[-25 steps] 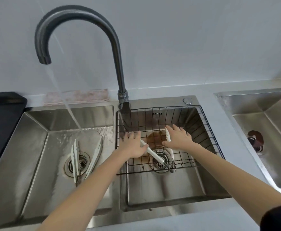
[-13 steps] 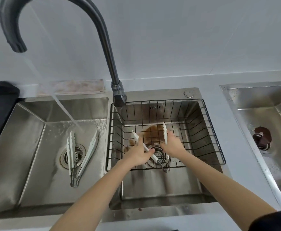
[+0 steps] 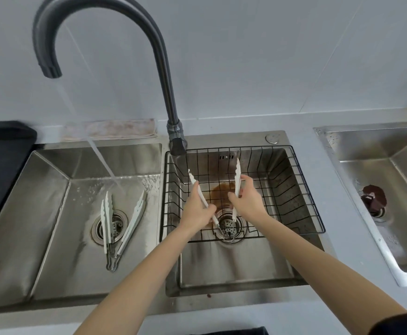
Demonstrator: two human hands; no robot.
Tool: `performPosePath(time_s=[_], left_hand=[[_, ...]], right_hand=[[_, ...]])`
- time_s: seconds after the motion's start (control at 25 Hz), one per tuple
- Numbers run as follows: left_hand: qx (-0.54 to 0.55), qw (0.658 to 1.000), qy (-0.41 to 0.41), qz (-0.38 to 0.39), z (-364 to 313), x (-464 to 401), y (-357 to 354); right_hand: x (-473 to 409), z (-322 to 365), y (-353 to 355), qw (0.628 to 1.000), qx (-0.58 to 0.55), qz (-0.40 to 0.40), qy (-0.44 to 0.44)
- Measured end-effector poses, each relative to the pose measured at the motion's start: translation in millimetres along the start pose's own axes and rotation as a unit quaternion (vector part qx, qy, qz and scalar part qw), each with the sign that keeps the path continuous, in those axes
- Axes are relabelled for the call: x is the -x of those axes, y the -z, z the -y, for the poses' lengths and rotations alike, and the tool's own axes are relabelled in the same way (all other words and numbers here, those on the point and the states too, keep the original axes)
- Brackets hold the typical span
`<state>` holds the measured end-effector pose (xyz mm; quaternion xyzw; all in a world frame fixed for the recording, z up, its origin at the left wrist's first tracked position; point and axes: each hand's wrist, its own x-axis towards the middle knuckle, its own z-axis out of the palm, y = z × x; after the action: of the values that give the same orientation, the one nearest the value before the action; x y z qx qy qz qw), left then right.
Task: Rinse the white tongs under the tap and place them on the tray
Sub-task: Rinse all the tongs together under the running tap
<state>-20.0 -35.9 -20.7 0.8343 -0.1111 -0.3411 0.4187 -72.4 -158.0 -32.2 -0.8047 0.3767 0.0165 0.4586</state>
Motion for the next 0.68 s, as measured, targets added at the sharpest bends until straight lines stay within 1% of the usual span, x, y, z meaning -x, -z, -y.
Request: performPosePath(time_s=[0.12,0.28,0.48,0.56,0.6,0.68], left_hand=[[0.022,0.999,-0.023,-0.038,9.5,10.5,19.4],[0.033,0.995,-0.024,-0.093,29.4,27.3,48.2],[0.058,0.991,-0.015,-0.121,55.3,47.0,85.1],[0.063,0.991,-0.004,-0.117,66.8,53.1,104.2],[0.055,0.992,-0.001,-0.114,72.8,55.7,113.2],[0.052,0.992,0.001,-0.112,81.4,61.5,129.5]], right_hand=[[16.3,23.6,-5.5,0.998,-0.059,0.013,0.001],[37.5,55.7,-28.9,0.994,-0.102,0.046,0.011],[49.5,84.4,-68.1,0.986,-0.14,0.091,-0.001],[52.4,97.0,-85.3,0.97,-0.213,0.118,-0.027],[53.3,103.5,-92.6,0.953,-0.267,0.136,-0.045],[53.8,116.6,-106.1,0.904,-0.382,0.176,-0.081]])
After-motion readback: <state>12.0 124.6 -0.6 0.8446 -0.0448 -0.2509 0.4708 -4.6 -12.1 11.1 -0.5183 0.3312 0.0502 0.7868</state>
